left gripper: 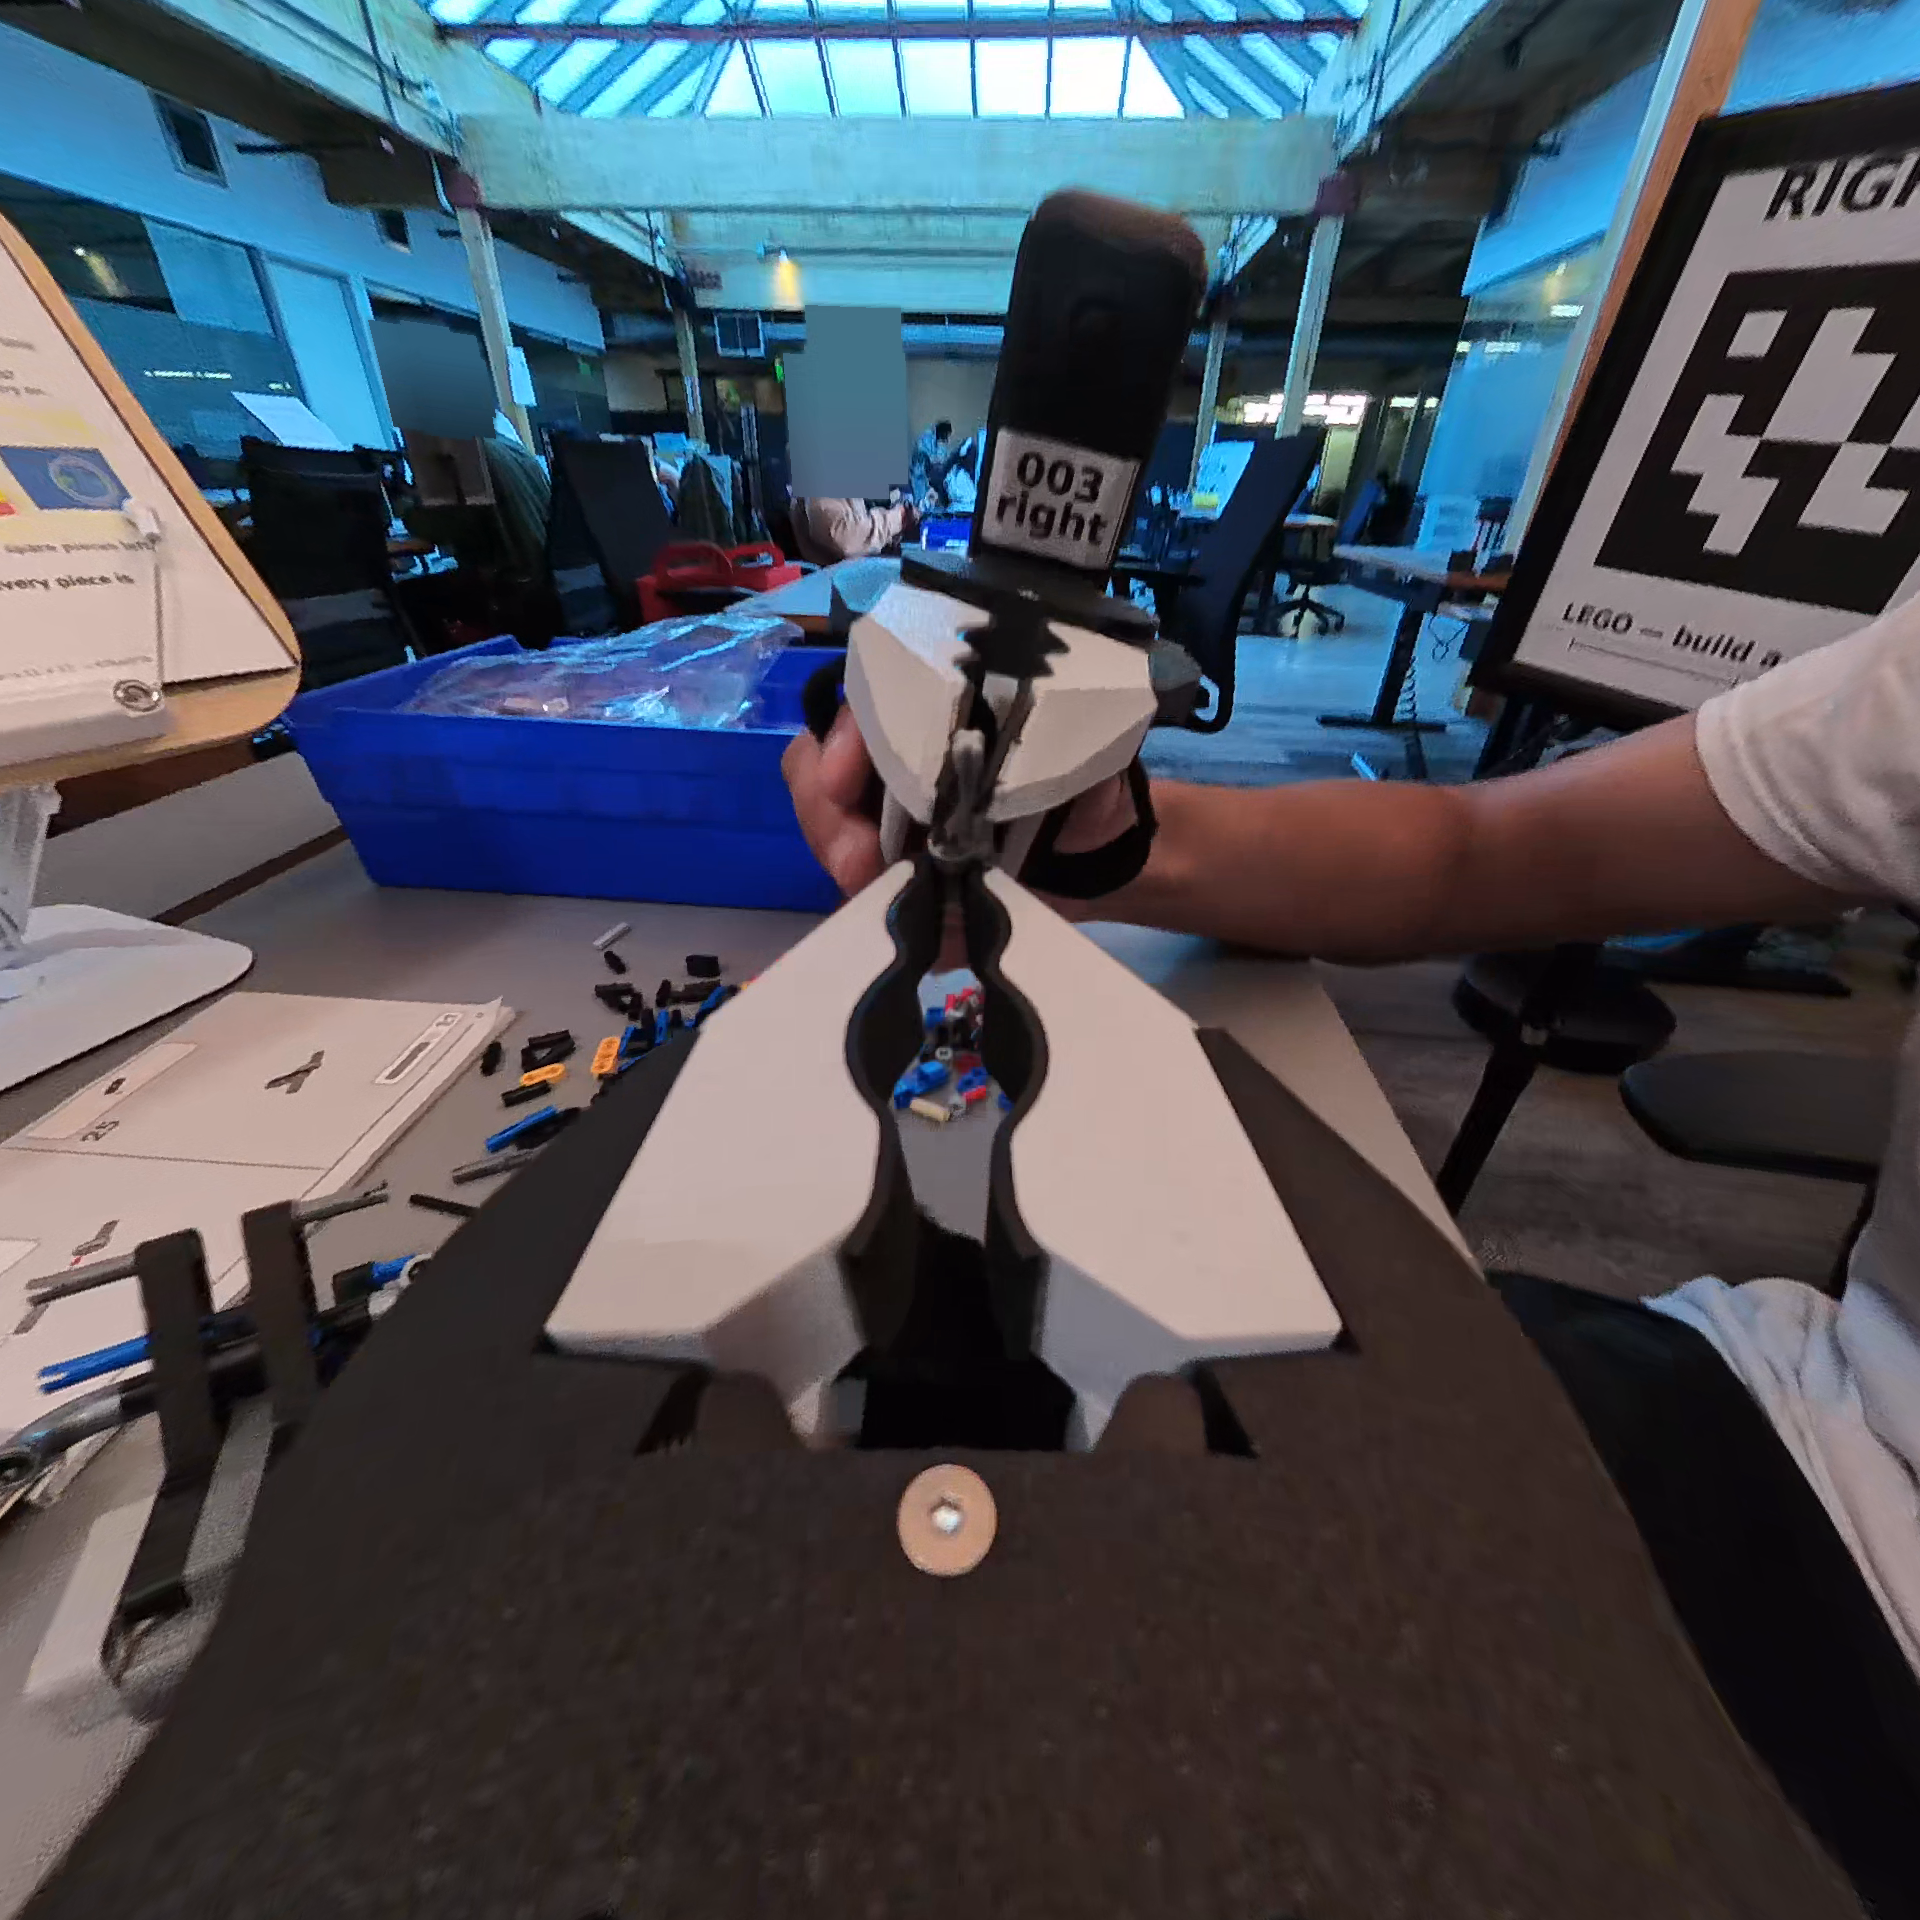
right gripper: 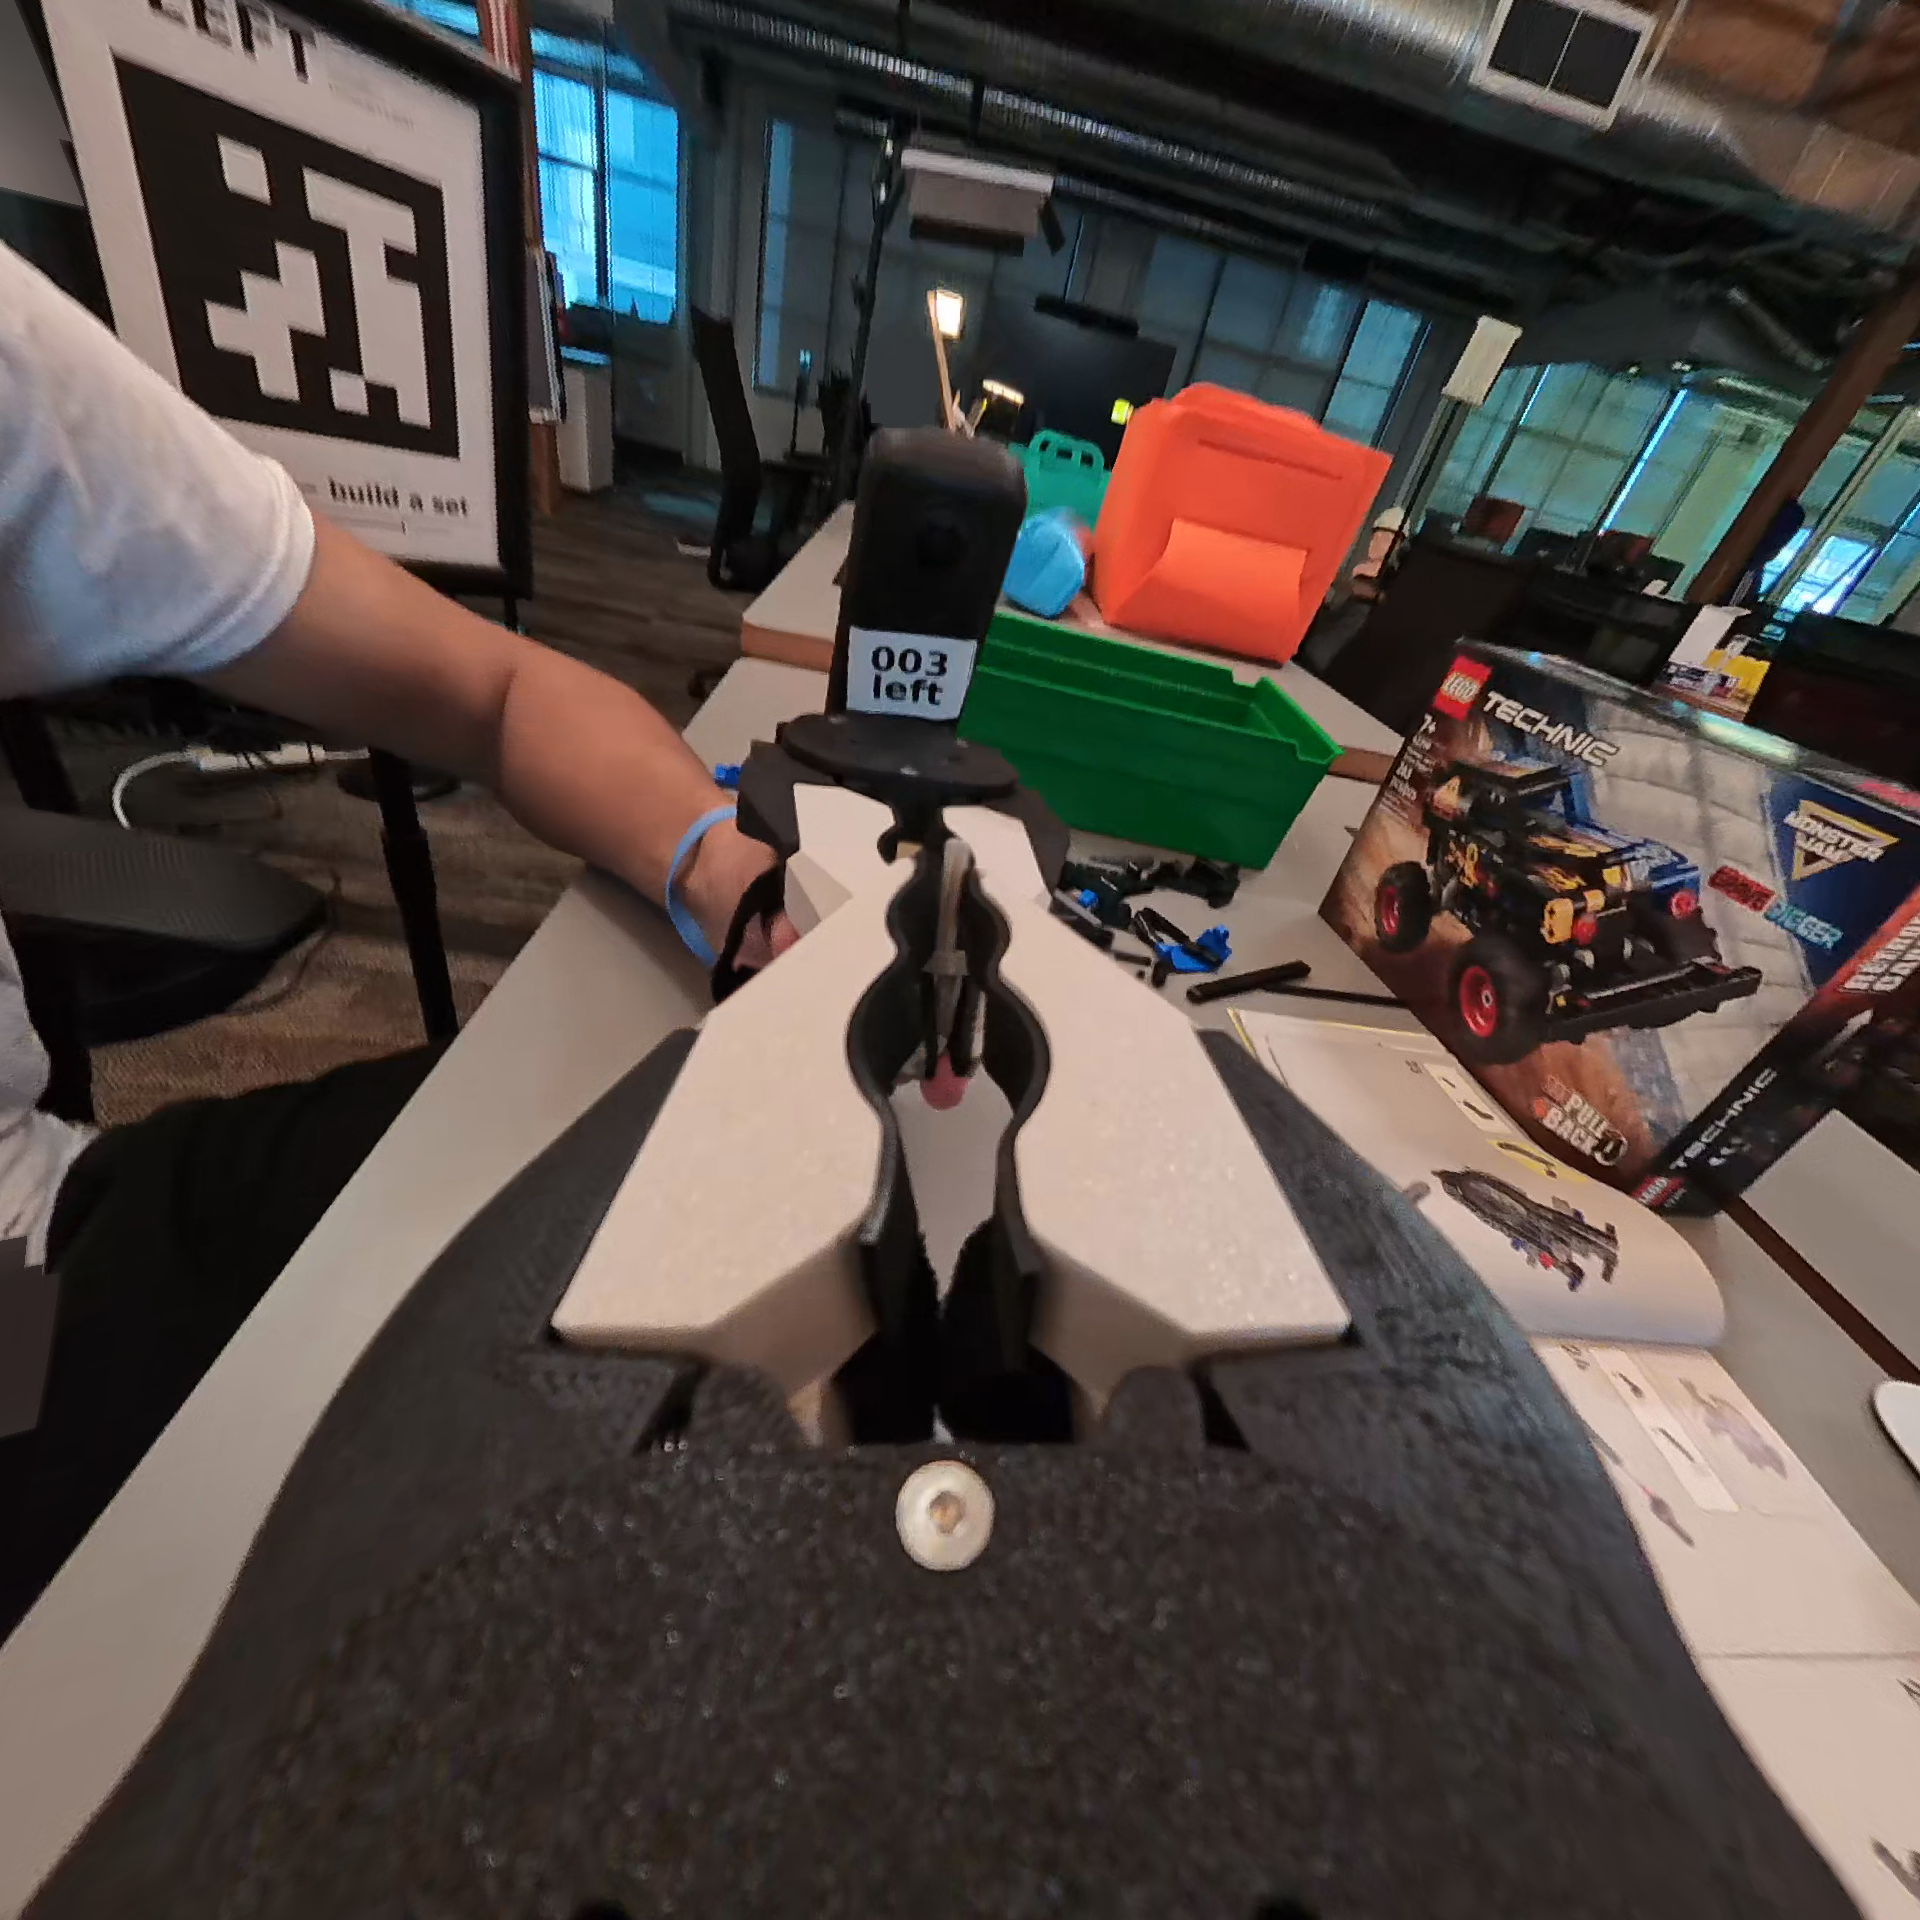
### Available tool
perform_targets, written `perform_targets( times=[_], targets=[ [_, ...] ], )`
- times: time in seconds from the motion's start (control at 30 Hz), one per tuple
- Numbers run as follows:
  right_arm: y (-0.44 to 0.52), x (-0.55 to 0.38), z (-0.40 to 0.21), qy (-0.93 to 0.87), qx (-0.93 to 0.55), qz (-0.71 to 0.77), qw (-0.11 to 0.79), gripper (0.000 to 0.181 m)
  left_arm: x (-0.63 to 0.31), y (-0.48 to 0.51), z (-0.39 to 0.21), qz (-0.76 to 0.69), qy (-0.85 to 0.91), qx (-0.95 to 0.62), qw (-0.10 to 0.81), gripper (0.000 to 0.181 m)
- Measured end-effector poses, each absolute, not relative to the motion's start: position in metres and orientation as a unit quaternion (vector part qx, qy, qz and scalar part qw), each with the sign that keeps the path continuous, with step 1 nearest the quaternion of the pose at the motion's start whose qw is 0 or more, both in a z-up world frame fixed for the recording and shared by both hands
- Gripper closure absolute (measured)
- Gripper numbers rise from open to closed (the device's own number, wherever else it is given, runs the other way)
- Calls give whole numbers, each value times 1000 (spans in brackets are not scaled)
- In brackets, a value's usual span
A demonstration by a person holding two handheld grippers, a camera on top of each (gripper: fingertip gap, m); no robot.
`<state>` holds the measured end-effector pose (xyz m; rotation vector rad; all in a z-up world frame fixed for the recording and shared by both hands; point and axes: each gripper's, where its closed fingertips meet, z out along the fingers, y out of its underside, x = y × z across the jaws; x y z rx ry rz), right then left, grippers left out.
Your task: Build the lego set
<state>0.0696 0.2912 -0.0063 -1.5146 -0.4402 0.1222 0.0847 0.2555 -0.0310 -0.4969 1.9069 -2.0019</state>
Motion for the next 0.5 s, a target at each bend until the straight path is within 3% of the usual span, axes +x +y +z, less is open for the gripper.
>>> perform_targets(
  times=[0.3,0.5],
  targets=[
    [299,65,-6,-174,-661,96,723,178,82,255,-26,-735,638,-183,141,180],
    [295,84,-9,-202,-694,-43,690,178,91,263,-36,-698,672,-197,148,176]
  ],
)
